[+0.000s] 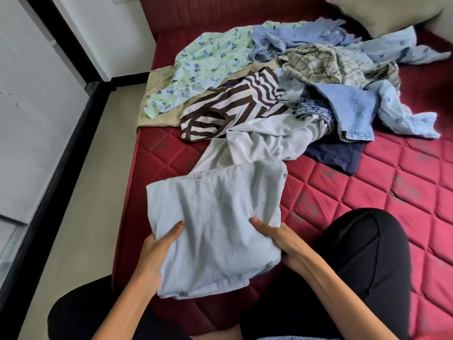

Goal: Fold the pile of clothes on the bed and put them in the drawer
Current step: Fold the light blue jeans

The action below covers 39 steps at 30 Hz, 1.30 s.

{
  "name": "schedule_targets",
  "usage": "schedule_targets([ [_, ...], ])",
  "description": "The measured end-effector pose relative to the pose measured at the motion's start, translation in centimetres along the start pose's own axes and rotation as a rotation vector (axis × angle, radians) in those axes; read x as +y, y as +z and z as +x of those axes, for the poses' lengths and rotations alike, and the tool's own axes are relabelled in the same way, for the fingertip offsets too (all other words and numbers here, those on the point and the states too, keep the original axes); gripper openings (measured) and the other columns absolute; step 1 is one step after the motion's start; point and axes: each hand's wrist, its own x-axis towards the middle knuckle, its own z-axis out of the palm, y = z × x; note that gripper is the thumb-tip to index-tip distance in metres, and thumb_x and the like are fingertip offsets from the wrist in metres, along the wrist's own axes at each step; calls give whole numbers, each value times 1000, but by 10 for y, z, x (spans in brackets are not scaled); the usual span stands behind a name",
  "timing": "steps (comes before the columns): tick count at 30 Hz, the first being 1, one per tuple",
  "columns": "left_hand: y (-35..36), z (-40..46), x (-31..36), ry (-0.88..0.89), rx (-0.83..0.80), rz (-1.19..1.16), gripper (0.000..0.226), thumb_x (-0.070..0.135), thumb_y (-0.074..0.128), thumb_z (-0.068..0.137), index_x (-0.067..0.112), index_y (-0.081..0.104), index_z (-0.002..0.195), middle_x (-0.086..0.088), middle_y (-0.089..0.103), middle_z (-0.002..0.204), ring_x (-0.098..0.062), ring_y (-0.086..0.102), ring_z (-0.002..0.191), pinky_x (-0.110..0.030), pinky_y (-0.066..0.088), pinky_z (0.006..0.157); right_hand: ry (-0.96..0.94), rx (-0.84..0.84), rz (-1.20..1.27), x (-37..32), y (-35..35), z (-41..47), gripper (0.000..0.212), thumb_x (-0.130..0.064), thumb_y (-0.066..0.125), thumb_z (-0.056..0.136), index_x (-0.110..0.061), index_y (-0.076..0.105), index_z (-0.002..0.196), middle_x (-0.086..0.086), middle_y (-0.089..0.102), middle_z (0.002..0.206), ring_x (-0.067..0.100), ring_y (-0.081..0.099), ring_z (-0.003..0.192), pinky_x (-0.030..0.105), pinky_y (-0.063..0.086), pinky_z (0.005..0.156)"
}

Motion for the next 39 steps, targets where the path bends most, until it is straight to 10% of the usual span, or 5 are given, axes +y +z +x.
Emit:
schedule_targets([
  [14,161,3,91,168,-413,138,60,40,90,52,16,68,102,-3,75,95,-21,72,90,-37,54,82,-376,336,297,-68,-105,-77,36,-28,70,80,-11,67,112,8,74,103,21,71,96,34,56,84],
  [19,251,-2,102,168,-749,361,43,30,76,76,16,63,115,3,74,103,-14,70,97,-34,53,89,-446,517,452,-51,-163,-107,55,-40,70,79,-8,63,123,11,70,113,26,68,104,38,55,88],
  [27,401,-30,80,403,-1071,627,19,18,75,82,21,65,98,15,68,88,9,63,73,-8,47,67,-406,777,652,10,-242,-147,63,-71,75,51,-17,79,85,9,72,90,26,68,78,35,57,65],
  [32,464,-30,4,778,-1057,1173,82,34,71,81,27,27,149,-2,39,149,-25,43,133,-38,35,109,-346,995,797,66,-261,-133,84,-62,79,58,-11,63,123,9,68,116,24,69,95,32,58,75],
  [39,481,-39,-40,749,-1094,1830,65,51,50,92,44,20,149,-3,-6,161,-37,13,144,-56,23,110,-311,1071,803,85,-272,-124,55,-33,70,83,-6,57,129,5,70,109,17,70,89,31,55,73],
])
